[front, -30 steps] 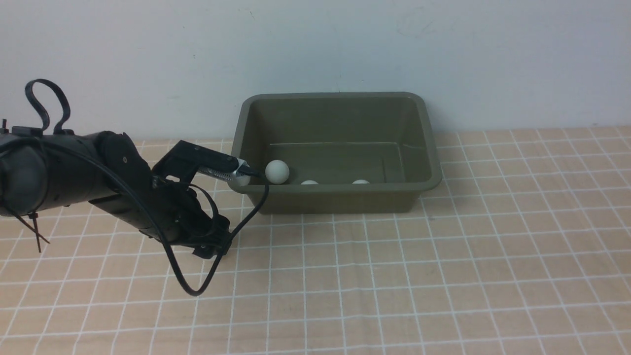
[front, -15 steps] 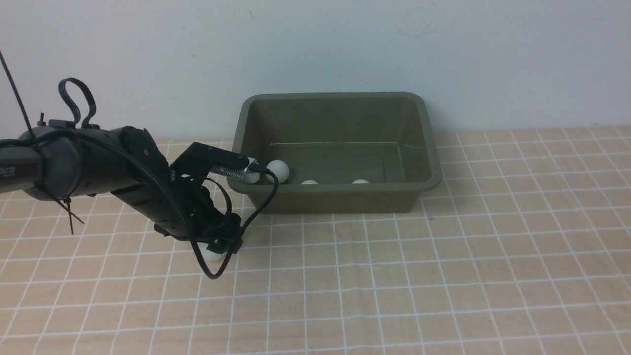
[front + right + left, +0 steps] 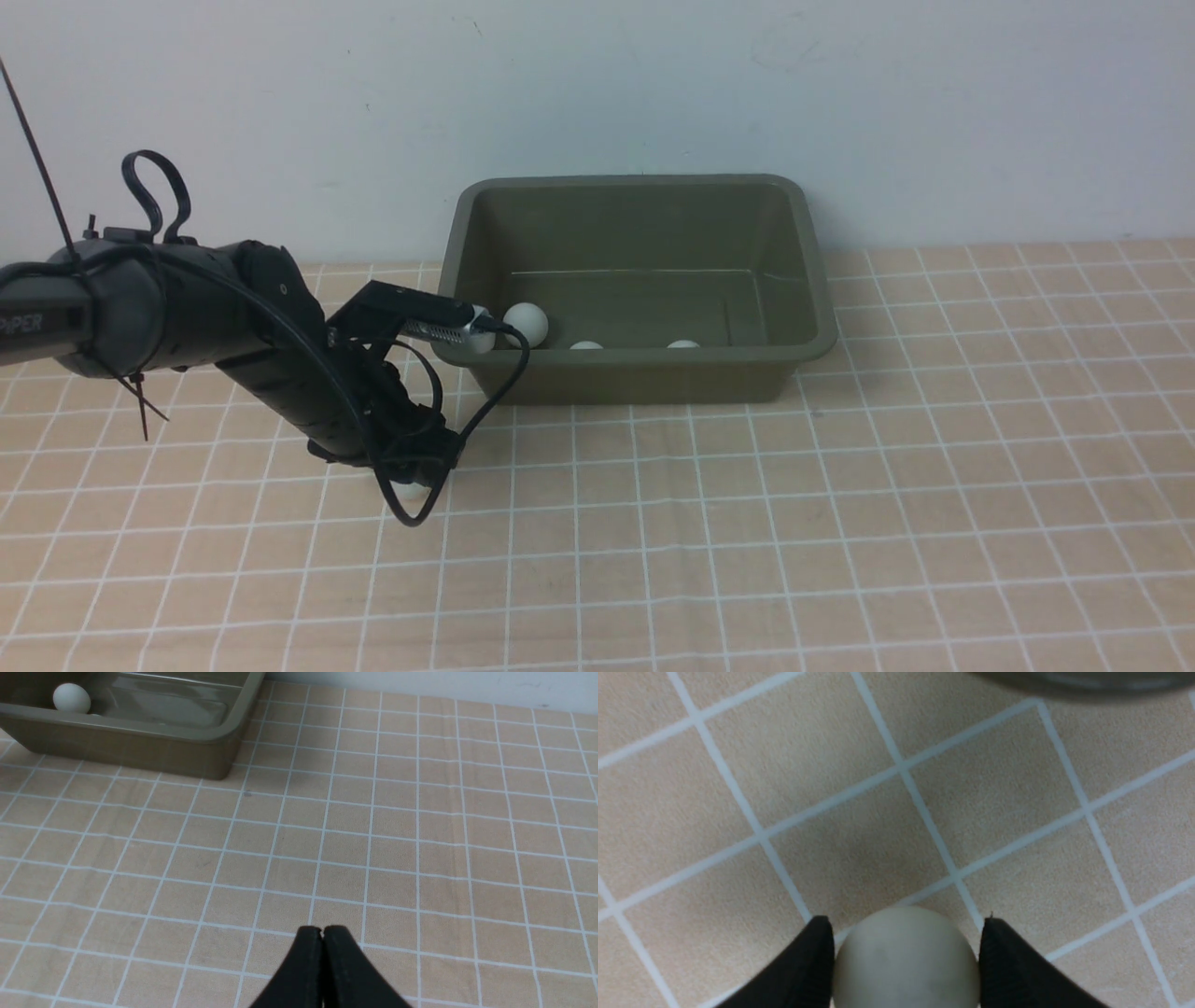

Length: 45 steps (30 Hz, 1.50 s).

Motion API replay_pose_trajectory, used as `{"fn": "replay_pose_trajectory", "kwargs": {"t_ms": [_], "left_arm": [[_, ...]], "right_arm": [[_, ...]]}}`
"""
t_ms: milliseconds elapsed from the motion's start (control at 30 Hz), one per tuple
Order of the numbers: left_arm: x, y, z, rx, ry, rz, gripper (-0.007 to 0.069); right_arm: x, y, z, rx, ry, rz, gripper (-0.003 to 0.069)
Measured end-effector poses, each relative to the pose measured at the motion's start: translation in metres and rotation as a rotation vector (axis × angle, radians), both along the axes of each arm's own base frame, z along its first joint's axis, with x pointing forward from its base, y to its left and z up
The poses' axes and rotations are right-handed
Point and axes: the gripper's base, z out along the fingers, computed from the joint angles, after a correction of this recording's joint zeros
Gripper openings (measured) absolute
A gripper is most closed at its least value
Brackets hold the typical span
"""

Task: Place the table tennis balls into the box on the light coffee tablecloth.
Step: 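Reach for and grasp a ping pong ball on the table beside the basket, then drop the ball into the bin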

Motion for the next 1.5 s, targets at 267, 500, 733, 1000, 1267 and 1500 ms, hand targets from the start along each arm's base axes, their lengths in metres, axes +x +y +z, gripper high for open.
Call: {"fn": "replay_pose_trajectory", "kwargs": {"t_ms": [267, 500, 733, 1000, 1267, 1500], "left_arm": [[-0.007, -0.005, 0.015, -0.01, 0.187, -0.097, 0.0319], [0.011, -0.016, 0.079, -0.072, 0.221, -0.229, 0.0319], [0.04, -0.03, 0.148, -0.198, -0.051, -0.233, 0.0319], [0.079, -0.039, 0.145, -0.345, -0.305, -0.058, 0.0319], [0.103, -0.067, 0.081, -0.382, -0.282, -0.07, 0.0319], [0.108, -0.082, 0.058, -0.36, -0.302, -0.083, 0.036]], "right_arm": [[0.0, 0.0, 0.0, 0.0, 0.0, 0.0, -0.0019], [0.0, 0.0, 0.0, 0.0, 0.0, 0.0, -0.0019], [0.0, 0.0, 0.0, 0.0, 0.0, 0.0, -0.0019], [0.0, 0.0, 0.0, -0.004, -0.001, 0.002, -0.0019], [0.0, 0.0, 0.0, -0.004, 0.001, 0.006, -0.0019], [-0.001, 0.003, -0.001, 0.026, 0.019, 0.017, -0.0019]]}}
